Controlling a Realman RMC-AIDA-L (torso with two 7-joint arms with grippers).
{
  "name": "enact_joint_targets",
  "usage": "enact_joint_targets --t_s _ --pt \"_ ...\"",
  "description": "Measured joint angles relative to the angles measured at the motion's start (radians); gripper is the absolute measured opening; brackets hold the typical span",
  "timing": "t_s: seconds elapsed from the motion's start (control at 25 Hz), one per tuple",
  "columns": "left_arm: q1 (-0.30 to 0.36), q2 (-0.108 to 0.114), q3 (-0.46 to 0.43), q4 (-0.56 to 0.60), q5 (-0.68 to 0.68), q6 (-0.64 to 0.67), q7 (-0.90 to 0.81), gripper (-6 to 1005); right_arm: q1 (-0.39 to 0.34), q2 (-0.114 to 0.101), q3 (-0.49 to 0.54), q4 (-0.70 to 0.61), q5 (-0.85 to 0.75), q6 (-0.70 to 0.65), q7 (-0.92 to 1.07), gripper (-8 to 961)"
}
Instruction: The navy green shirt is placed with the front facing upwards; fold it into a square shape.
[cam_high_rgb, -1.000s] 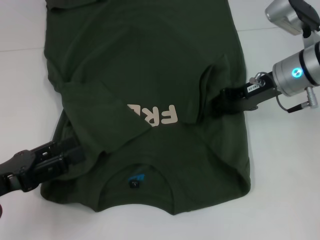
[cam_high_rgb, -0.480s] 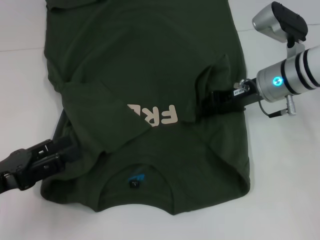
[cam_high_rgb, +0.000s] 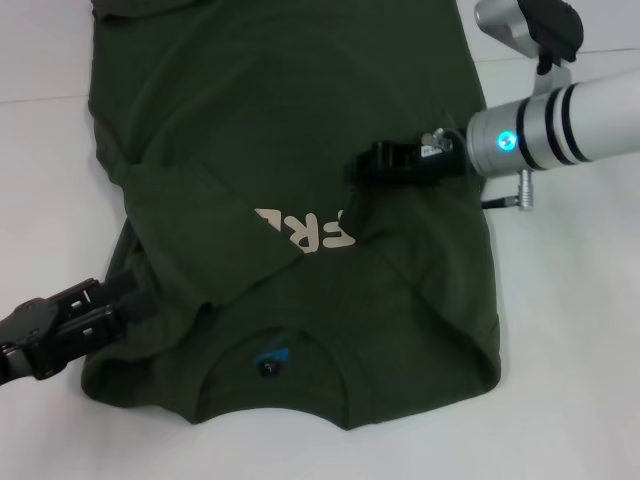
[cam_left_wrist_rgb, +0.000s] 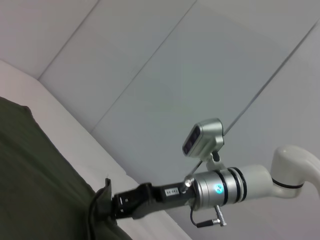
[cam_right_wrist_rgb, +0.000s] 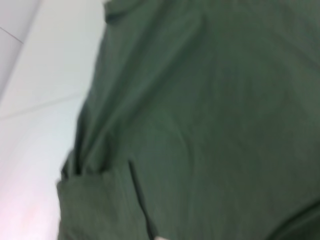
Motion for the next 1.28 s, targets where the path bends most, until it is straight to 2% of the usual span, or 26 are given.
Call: enact_joint_targets --t_s 0.16,0.24,0.36,0.52,0.6,0.76,1.0,1.28 --pt "-0.001 0.000 0.000 0.000 0.000 -0.001 0.000 749 0.005 0.009 0.000 0.002 0.053 0.043 -0.049 337" --pt "-0.001 0.000 -0.001 0.000 0.000 -0.001 0.000 749 0.005 0.007 0.002 -0.001 0.067 0.034 -0.063 338" --pt "0.000 0.000 -0.002 0.000 0.000 -0.001 0.000 749 -0.003 -0.016 0.004 -0.032 0.068 -0.030 -0.058 338" --pt "0.000 0.000 -0.002 -0.001 0.000 -0.001 0.000 750 -0.036 -0.075 0.014 -0.081 0.068 -0.147 -0.023 339" --pt "0.000 0.000 -0.002 -0.002 0.000 0.001 0.000 750 -0.064 -0.092 0.031 -0.113 0.072 -0.195 -0.014 340" --pt "0.000 0.000 -0.014 -0.001 -0.005 0.011 -0.003 750 -0.132 -0.104 0.078 -0.170 0.125 -0.296 -0.090 341" --pt "-0.005 0.008 -0.026 -0.001 -0.006 0.034 -0.008 749 -0.223 -0.114 0.142 -0.166 0.307 -0.481 -0.365 342" --pt "-0.010 0.015 -0.028 0.002 -0.007 0.051 -0.037 752 -0.230 -0.119 0.130 -0.167 0.323 -0.641 -0.520 644"
